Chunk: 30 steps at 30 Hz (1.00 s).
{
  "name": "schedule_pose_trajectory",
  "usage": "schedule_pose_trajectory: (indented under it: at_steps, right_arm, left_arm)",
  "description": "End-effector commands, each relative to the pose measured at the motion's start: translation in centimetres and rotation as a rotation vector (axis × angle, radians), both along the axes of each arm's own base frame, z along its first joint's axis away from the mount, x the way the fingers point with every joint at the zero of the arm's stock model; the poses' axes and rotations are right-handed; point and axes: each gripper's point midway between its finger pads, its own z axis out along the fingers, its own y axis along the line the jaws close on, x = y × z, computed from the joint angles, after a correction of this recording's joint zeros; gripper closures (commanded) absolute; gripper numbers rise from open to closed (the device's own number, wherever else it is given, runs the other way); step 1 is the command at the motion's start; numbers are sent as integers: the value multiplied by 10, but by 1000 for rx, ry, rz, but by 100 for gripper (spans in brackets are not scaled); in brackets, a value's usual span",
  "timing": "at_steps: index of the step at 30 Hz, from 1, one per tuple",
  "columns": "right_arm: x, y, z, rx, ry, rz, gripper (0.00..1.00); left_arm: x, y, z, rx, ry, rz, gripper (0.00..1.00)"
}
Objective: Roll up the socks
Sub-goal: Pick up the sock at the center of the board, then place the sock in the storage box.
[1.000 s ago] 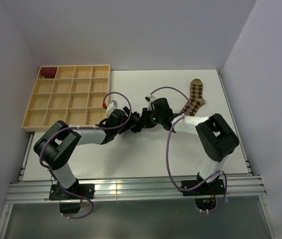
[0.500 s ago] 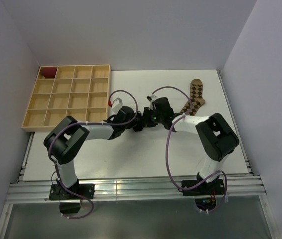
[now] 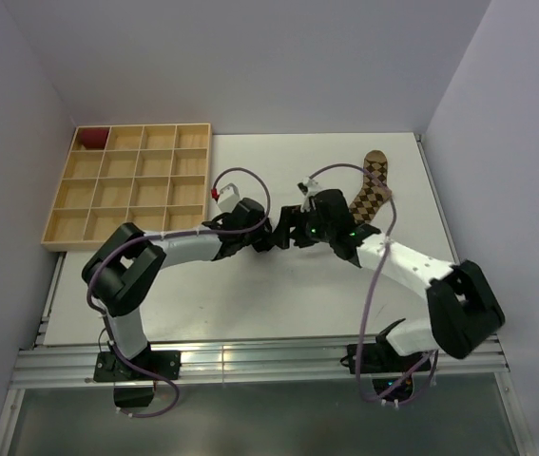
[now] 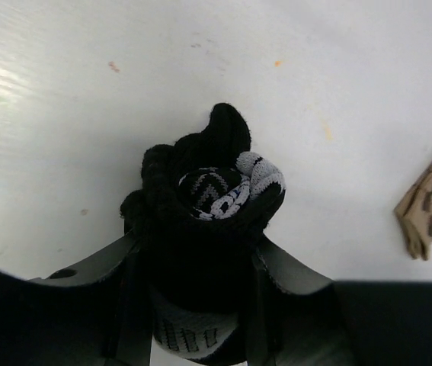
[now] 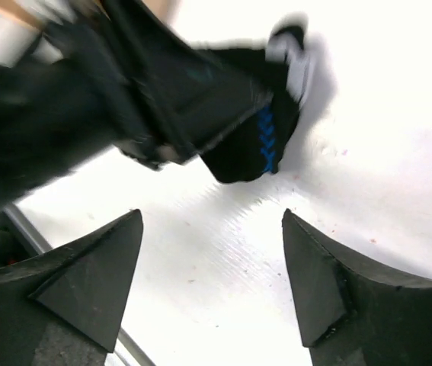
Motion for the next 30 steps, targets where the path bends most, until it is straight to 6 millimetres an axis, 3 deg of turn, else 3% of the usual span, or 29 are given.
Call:
schedule_pose_trajectory:
  at_steps: [1,5,10,14,15,17,18,20,21,22,23,26,27,30]
  right_arm:
    - [0,-22,40,3,-110,-64,19]
    - [-5,-48,68,9,-190,-138,16]
    - [-17,-73,97,3,-290,-200,15]
    - [-20,-84,109,3,-346,-237,14]
    - [-21,-83,110,10,-351,-233,14]
    - [-24,-81,115,34,-360,-220,14]
    - [-25,-79,117,50,-368,-210,14]
    - [-29,-75,116,69,-362,-187,14]
    - [-29,-73,117,78,-366,-178,14]
    - [-31,-71,115,81,-361,-161,14]
    - [-32,-69,116,84,-359,-151,14]
    - [-36,-65,115,90,-354,-121,14]
    - [-36,-65,114,90,-353,-114,14]
    - [-37,-60,108,90,-337,-84,15]
  left_arm:
    - [-4,20,27,129,-9,-23,100]
    - [6,28,73,114,-66,-19,100]
    - [18,68,112,86,-83,34,100]
    - [26,123,149,52,-134,108,100]
    - [33,148,153,62,-138,156,100]
    - [32,174,164,79,-154,174,100]
    - [37,202,167,90,-156,226,100]
    - [38,232,175,123,-173,264,100]
    - [41,263,176,153,-175,316,100]
    - [41,275,178,153,-177,332,100]
    - [42,305,177,159,-173,391,100]
    - [43,345,170,168,-154,437,100]
    - [44,369,171,171,-167,482,100]
    - [44,406,155,190,-131,531,100]
